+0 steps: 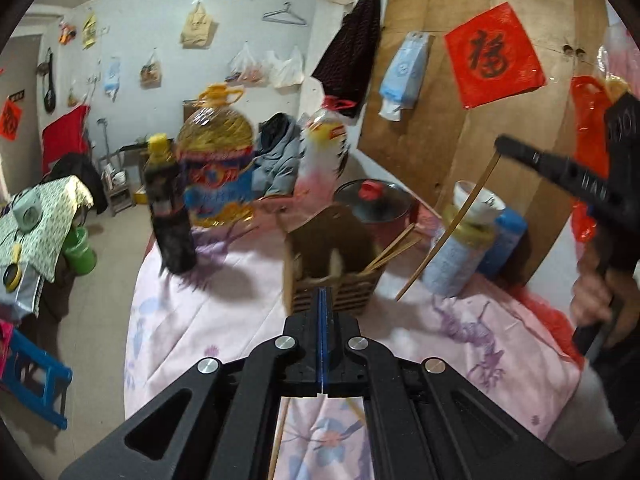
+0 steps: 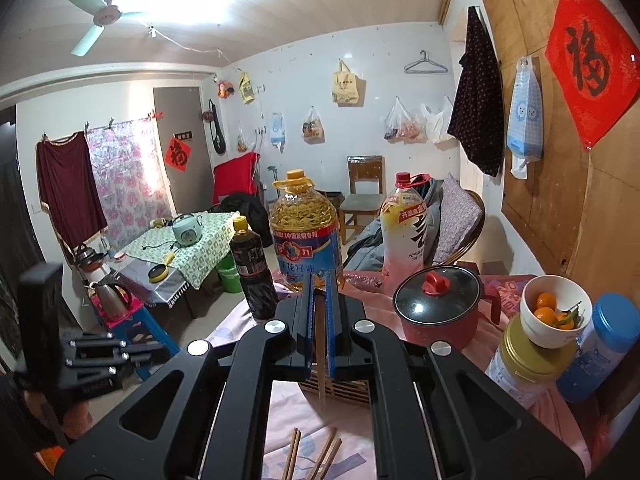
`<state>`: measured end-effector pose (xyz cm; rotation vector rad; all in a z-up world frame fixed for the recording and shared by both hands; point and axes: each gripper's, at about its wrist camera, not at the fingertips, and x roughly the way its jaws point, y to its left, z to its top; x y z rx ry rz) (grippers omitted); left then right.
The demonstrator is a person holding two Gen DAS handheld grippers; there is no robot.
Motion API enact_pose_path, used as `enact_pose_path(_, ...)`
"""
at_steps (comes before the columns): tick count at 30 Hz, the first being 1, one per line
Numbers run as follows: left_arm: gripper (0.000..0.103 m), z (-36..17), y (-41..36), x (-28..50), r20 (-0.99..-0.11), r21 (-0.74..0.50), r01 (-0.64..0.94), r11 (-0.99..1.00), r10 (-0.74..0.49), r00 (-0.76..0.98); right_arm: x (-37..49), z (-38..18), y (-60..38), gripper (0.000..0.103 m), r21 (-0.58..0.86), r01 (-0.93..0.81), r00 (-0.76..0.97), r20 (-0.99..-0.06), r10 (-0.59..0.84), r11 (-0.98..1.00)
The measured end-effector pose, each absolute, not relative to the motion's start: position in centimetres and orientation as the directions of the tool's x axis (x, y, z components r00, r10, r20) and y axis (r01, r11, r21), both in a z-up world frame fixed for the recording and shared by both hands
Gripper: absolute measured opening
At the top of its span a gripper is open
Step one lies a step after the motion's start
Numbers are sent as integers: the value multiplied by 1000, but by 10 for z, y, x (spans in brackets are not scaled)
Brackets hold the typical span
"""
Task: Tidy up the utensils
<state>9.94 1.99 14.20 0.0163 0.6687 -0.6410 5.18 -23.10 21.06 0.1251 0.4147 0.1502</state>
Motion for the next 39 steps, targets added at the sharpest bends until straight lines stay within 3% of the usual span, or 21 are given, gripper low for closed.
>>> enact_pose_path(3, 0, 149, 5, 96, -595, -130, 589, 798, -538, 598, 44, 210, -238, 6, 159, -110, 909, -384, 164, 981)
enact_pose_path(7, 4, 116, 13, 92, -663, -135, 563, 815, -497, 560, 34, 207, -250, 6, 183, -96, 911, -380, 160, 978)
enact_pose_path(9, 24, 89, 25, 87, -697, -121, 531, 839, -453, 557, 32, 205, -255, 6, 196, -90, 911, -381, 161, 976)
enact_pose_path(10, 28, 70, 35, 83, -716, -109, 504, 857, -419, 559, 31, 204, -256, 6, 204, -89, 910, -381, 163, 975)
enact_pose_path(20, 34, -54, 118, 56, -847, -52, 337, 940, -220, 484, 37, 197, -239, 6, 218, -124, 890, -408, 206, 968)
enact_pose_path(26, 33, -93, 126, 48, -875, -33, 359, 933, -200, 441, 32, 197, -226, 6, 187, -133, 883, -423, 202, 973)
enact_pose_path(33, 6, -100, 141, 37, -859, -103, 367, 924, -269, 436, 29, 198, -222, 6, 189, -130, 882, -427, 200, 973)
enact_pose_path(39, 6, -61, 122, 17, -810, -120, 398, 909, -322, 490, 31, 197, -219, 6, 186, -135, 880, -428, 204, 973)
